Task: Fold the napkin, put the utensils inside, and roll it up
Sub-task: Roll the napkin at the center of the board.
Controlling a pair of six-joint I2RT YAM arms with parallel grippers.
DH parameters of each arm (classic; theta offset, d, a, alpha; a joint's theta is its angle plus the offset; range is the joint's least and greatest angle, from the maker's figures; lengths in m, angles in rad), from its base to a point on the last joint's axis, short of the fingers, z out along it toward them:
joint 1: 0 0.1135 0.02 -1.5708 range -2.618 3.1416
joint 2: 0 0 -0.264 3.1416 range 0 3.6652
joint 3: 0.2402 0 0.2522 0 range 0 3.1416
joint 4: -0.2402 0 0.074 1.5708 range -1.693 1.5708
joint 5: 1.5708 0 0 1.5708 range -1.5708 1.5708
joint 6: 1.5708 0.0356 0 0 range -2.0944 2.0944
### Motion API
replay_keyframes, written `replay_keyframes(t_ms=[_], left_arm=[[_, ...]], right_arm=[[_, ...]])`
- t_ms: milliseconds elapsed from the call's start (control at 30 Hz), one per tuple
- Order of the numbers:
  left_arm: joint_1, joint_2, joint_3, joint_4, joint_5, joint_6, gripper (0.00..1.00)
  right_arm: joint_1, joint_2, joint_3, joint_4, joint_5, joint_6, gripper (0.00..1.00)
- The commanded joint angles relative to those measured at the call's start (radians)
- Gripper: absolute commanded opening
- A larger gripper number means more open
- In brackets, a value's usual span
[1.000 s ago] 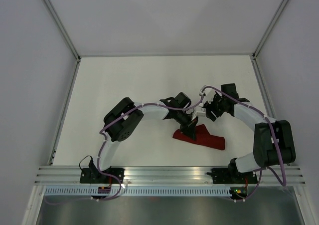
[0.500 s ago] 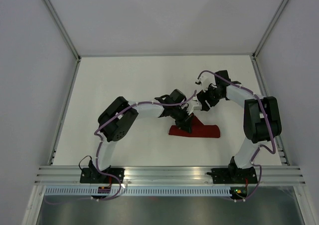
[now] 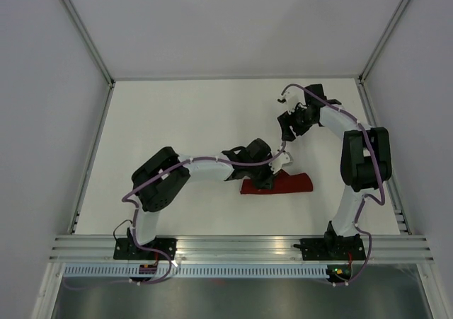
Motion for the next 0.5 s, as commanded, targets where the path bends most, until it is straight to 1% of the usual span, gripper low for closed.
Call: replay_keyframes(t_ms=[0,33,133,200,233,267,333,467], left_arm=[[-0.047,-0.024,-0.088,-0.005,-0.299,0.021,0.02],[-0.074,-0.044,-0.101,0.029,-0.353,0.037,0.02],[-0.125,-0.069,-0.142,0.08,-0.436,0.056,0.02],[-0.144,-0.077,-0.164,0.097,-0.456,0.058,0.02],[-0.156,-0.08,-0.167,0.098,-0.467,0.059,0.02],[-0.161,-0.08,-0.171,0.126,-0.47,0.059,0.02],[-0.167,-0.074,-0.175,0.13,-0.476,0.059,0.02],[-0.167,-0.074,-0.175,0.138,-0.471,0.065,0.02]], right_arm=[[-0.019,-0.039,0.057,-0.062,-0.014,0.021,0.73],[-0.022,-0.043,0.056,-0.065,-0.019,0.021,0.73],[-0.028,-0.062,0.053,-0.089,-0.048,0.007,0.73],[-0.028,-0.069,0.057,-0.126,-0.086,-0.007,0.73],[-0.028,-0.069,0.065,-0.178,-0.138,-0.042,0.73],[-0.028,-0.066,0.071,-0.212,-0.166,-0.059,0.73],[-0.028,-0.056,0.088,-0.302,-0.229,-0.098,0.71],[-0.023,-0.028,0.064,-0.376,-0.266,-0.223,0.7]])
